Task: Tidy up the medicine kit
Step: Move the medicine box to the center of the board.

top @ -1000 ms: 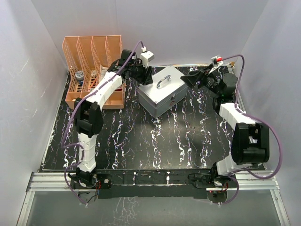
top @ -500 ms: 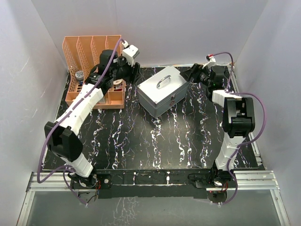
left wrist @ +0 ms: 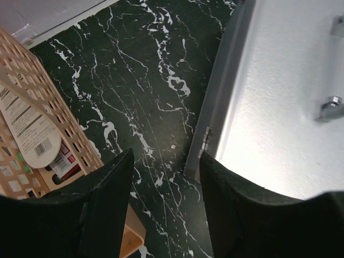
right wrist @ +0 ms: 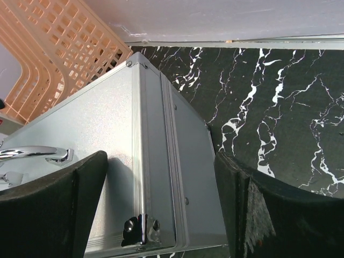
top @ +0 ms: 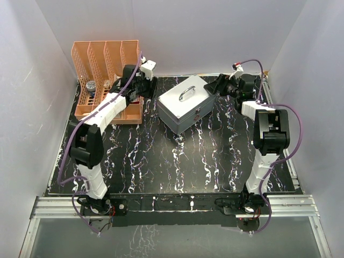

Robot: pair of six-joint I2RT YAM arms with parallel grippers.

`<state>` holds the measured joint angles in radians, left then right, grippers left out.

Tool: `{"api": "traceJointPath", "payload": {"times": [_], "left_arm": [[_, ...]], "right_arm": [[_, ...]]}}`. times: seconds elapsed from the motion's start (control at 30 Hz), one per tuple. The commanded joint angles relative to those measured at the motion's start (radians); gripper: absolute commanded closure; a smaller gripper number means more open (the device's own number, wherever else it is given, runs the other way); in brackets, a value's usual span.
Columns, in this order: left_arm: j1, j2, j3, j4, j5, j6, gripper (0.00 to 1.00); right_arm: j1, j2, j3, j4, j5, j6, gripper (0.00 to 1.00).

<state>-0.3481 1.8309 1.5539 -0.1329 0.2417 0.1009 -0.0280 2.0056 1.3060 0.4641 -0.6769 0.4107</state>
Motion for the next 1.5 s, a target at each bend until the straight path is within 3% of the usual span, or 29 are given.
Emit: {"api": "traceJointPath", "payload": {"times": [0.0, 0.27, 0.6, 1.07, 1.47], "left_arm": [[0.012, 0.073, 0.084, 0.066, -0.012, -0.029, 0.49], [0.015, 0.154, 0.175, 0.044, 0.026, -0.036, 0.5], [0.016, 0.189, 0.226, 0.01, 0.069, -0.038, 0.49], [0.017, 0.154, 0.151, 0.011, 0.116, -0.047, 0.5], [0.017, 0.139, 0.134, 0.003, 0.139, -0.065, 0.5]], "right_arm": [[0.002, -0.064, -0.053, -0.01, -0.034, -0.041, 0.23], [0.023, -0.172, -0.185, -0.014, -0.035, -0.059, 0.23], [0.172, -0.331, -0.33, -0.119, 0.087, -0.119, 0.24], [0.301, -0.636, -0.505, -0.328, 0.309, -0.118, 0.24], [0.408, -0.7, -0.548, -0.372, 0.381, -0.079, 0.24]]}}
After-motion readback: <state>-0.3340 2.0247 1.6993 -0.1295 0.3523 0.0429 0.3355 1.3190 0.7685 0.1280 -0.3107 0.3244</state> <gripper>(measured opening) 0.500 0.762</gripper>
